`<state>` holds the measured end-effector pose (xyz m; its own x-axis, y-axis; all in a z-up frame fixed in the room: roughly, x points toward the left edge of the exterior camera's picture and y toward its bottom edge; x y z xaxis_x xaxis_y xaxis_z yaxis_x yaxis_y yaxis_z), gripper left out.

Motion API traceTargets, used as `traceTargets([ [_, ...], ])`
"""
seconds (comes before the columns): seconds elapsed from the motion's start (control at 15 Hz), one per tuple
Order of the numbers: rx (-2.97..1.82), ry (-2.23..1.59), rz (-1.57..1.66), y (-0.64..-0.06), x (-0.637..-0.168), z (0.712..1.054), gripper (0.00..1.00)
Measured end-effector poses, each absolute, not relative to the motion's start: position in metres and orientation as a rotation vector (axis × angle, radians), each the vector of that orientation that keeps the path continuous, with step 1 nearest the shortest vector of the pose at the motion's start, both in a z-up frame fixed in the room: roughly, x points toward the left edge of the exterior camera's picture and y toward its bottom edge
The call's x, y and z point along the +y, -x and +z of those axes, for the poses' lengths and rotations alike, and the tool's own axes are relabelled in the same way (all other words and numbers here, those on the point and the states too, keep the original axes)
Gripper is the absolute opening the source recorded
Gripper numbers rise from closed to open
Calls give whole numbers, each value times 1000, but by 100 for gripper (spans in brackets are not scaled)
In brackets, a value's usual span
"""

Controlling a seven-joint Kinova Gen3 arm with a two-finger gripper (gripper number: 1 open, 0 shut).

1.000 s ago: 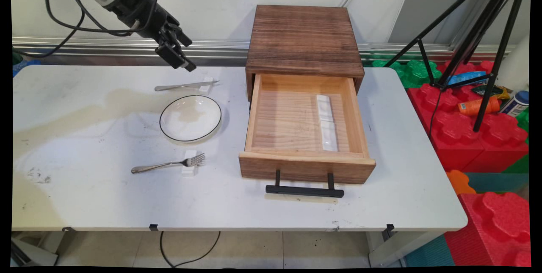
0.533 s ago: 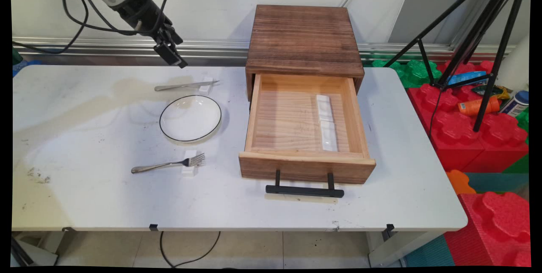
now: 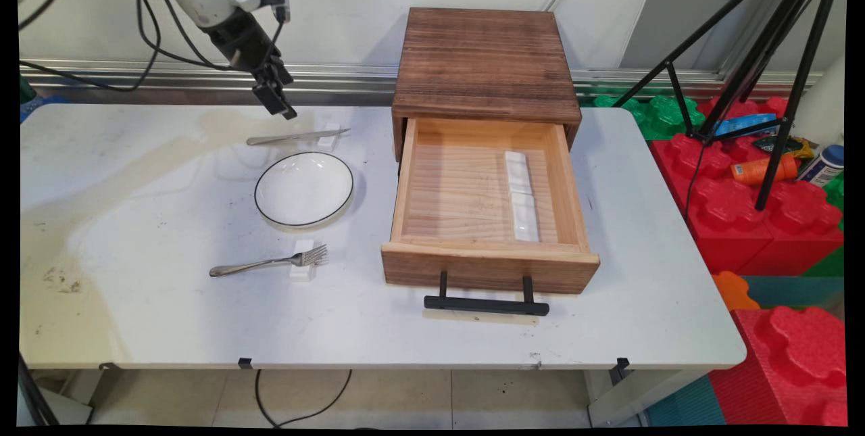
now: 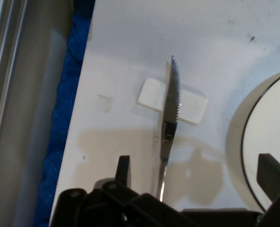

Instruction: Pick up the knife from the left of the white plate

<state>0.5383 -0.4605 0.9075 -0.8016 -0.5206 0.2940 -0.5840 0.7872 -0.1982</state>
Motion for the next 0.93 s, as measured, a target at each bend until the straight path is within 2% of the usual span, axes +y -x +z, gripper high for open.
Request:
traceTargets([
  [0.93, -2851, -697, 292, -559, -524, 830, 100],
])
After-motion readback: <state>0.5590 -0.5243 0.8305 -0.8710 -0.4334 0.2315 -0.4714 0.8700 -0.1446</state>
